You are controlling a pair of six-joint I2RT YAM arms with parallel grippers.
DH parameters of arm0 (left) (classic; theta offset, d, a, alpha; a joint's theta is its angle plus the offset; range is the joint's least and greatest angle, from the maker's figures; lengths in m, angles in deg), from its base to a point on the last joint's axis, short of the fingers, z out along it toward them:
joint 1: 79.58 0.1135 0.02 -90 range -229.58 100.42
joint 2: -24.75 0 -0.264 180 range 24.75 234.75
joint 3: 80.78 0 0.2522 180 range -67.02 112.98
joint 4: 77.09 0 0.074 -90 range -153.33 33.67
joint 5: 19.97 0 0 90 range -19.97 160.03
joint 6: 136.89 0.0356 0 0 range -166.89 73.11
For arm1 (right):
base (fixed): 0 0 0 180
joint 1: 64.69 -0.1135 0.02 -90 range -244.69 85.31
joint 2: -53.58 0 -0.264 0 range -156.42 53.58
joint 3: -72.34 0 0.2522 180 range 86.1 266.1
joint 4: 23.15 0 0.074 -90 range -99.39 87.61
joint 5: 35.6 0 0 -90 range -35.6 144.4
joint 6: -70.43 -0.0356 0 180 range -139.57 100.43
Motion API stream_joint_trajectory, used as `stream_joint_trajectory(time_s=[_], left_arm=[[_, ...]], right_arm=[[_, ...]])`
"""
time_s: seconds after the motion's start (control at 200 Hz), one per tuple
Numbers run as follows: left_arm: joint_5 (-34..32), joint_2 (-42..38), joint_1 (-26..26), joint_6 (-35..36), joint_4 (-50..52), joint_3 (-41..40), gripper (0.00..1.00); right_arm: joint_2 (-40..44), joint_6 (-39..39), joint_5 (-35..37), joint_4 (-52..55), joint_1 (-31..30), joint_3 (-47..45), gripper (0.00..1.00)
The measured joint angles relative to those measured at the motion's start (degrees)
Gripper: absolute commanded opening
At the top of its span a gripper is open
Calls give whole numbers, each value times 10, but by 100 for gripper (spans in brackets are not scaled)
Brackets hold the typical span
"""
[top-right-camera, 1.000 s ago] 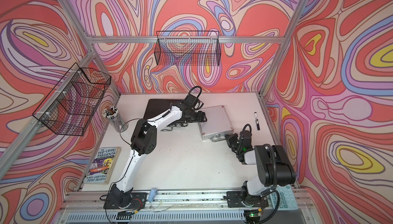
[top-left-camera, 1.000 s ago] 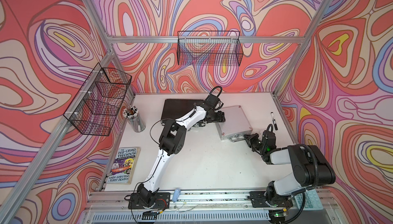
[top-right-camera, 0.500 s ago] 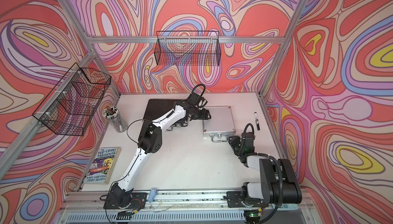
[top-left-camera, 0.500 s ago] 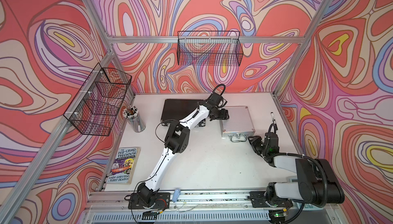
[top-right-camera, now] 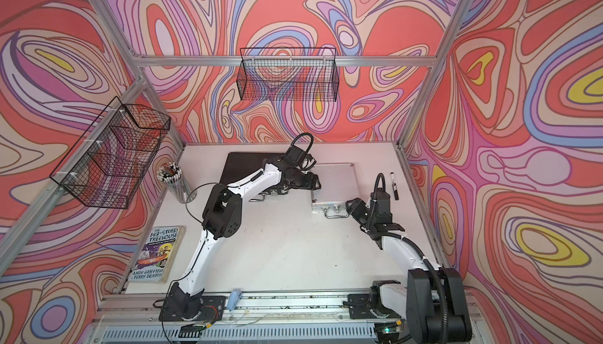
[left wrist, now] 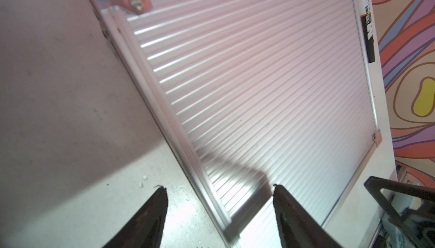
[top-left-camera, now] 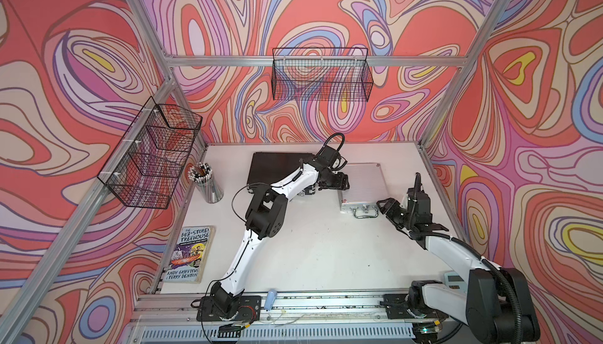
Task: Open the poker set cases
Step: Adjust the poker set case at the center of the board, then open the fastener on the poker set case.
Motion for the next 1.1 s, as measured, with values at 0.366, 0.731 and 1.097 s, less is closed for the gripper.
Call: stream_joint_trajectory(time_s=[0.366, 0.731, 1.097], left_arm=[[18, -12, 0, 0, -14, -20, 71], [28, -12, 0, -1, -16, -24, 70], [29, -12, 0, 0, -17, -27, 70]], right_arm=[[-120, -13, -19, -85, -61, 5, 63], [-178, 25, 5, -101, -78, 31, 46], [-174, 26, 13, -100, -81, 34, 28]])
